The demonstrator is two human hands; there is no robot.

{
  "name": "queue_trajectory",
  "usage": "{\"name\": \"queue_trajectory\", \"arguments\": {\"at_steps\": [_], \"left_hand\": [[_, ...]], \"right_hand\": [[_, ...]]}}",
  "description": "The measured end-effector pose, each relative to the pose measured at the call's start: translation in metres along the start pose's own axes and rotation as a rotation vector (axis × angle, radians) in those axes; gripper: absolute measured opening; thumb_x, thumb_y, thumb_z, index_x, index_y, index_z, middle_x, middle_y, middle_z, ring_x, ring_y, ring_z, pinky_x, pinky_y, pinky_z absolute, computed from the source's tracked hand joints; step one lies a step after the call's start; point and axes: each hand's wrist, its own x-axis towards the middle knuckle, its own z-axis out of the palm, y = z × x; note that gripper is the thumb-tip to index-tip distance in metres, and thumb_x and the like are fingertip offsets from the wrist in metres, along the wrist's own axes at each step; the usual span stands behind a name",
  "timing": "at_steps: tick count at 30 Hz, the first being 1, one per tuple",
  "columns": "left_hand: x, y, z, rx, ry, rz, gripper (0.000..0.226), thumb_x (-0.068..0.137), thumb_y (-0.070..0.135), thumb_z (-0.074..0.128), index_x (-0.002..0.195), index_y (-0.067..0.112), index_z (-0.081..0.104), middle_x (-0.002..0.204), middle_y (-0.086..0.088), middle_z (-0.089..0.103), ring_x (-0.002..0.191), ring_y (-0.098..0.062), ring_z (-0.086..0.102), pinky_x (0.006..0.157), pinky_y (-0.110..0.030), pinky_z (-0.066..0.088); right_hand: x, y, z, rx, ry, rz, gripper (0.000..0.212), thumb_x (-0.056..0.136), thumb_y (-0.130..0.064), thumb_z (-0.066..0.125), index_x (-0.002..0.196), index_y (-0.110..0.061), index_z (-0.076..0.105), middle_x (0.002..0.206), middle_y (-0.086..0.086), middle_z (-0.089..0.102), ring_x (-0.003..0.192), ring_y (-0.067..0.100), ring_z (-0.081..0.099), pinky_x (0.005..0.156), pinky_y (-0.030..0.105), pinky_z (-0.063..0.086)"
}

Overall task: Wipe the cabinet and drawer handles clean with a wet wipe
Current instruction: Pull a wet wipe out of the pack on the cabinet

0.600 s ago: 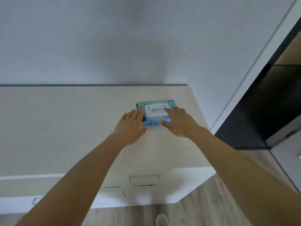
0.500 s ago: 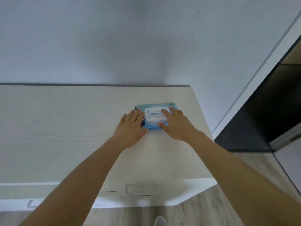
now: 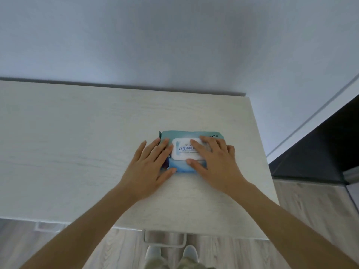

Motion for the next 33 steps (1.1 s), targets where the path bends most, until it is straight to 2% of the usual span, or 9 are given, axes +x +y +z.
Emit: {"name": "queue_trajectory", "arguments": {"at_steps": [3,7,9,17,22,25,29,31,33], "left_hand": [[0.007,-0.004,-0.004,-0.089,0.059,0.024,0.068,0.091,0.055,0.025,0.136,0.010,0.048,0.146,-0.005,0.041,0.139,-0.020,0.032,0.117,-0.041,0.016],[0.019,-0.007,0.003,-0.210,0.001,0.063,0.072,0.091,0.062,0.020,0.149,0.022,0.009,0.156,0.010,0.004,0.144,-0.004,-0.006,0.119,-0.030,-0.001],[0.019,-0.007,0.009,-0.222,-0.030,0.082,0.067,0.091,0.063,0.016,0.146,0.028,0.000,0.154,0.016,-0.003,0.142,-0.001,-0.017,0.119,-0.030,-0.006],[0.019,-0.006,0.018,-0.209,0.015,0.084,0.066,0.092,0.058,0.021,0.146,0.025,0.003,0.154,0.012,0.004,0.144,-0.008,-0.011,0.118,-0.035,-0.005],[0.017,-0.007,0.017,-0.181,-0.031,0.034,0.074,0.088,0.066,0.010,0.140,0.028,-0.027,0.155,0.011,-0.011,0.141,-0.003,-0.022,0.117,-0.037,-0.014],[0.018,-0.006,0.012,-0.220,0.003,0.043,0.076,0.090,0.066,0.014,0.142,0.031,-0.028,0.156,0.009,-0.018,0.143,-0.007,-0.016,0.117,-0.039,-0.013],[0.032,-0.003,0.005,-0.205,0.048,0.063,0.073,0.090,0.066,0.010,0.146,0.029,-0.021,0.155,0.010,-0.023,0.143,-0.012,-0.020,0.116,-0.035,-0.016],[0.036,-0.002,0.006,-0.145,0.004,0.006,0.075,0.085,0.070,0.002,0.141,0.029,-0.027,0.148,0.012,-0.035,0.138,-0.011,-0.033,0.113,-0.035,-0.022],[0.037,-0.003,0.010,-0.125,-0.052,-0.032,0.078,0.079,0.072,-0.003,0.139,0.028,-0.030,0.145,0.013,-0.039,0.134,-0.009,-0.038,0.113,-0.038,-0.022]], "right_hand": [[-0.005,0.004,-0.005,0.080,-0.005,-0.022,0.054,0.089,-0.053,0.050,0.138,-0.031,0.042,0.146,-0.005,0.036,0.130,0.017,0.026,0.099,0.034,0.021],[-0.006,0.006,-0.009,0.124,0.019,-0.045,0.054,0.085,-0.049,0.059,0.134,-0.028,0.050,0.141,-0.003,0.042,0.127,0.018,0.032,0.099,0.032,0.022],[-0.005,0.005,-0.007,0.124,0.041,-0.038,0.053,0.083,-0.047,0.064,0.130,-0.025,0.054,0.136,-0.002,0.047,0.124,0.020,0.037,0.098,0.033,0.024],[0.002,0.004,-0.006,0.040,0.270,-0.139,0.045,0.078,-0.052,0.059,0.102,-0.018,0.073,0.104,-0.001,0.071,0.090,0.024,0.063,0.082,0.039,0.042],[0.019,-0.002,-0.018,0.240,0.285,0.027,0.040,0.091,-0.048,0.039,0.094,-0.025,0.071,0.087,-0.010,0.070,0.081,0.013,0.061,0.083,0.030,0.034],[0.037,-0.003,-0.020,0.501,0.239,0.164,0.029,0.096,-0.040,0.045,0.107,-0.024,0.066,0.100,-0.009,0.067,0.088,0.009,0.059,0.085,0.030,0.048],[0.048,0.000,-0.014,0.480,0.169,0.239,0.048,0.099,-0.035,0.038,0.145,-0.027,0.028,0.122,-0.005,0.047,0.105,0.007,0.046,0.088,0.009,0.035],[0.045,0.002,-0.010,0.393,0.119,0.246,0.058,0.099,-0.033,0.036,0.150,-0.024,0.008,0.141,0.003,0.033,0.121,0.016,0.038,0.103,0.024,0.029],[0.033,0.001,-0.008,0.260,0.123,0.220,0.061,0.098,-0.036,0.038,0.150,-0.024,0.007,0.153,0.005,0.019,0.134,0.021,0.024,0.109,0.035,0.020]]}}
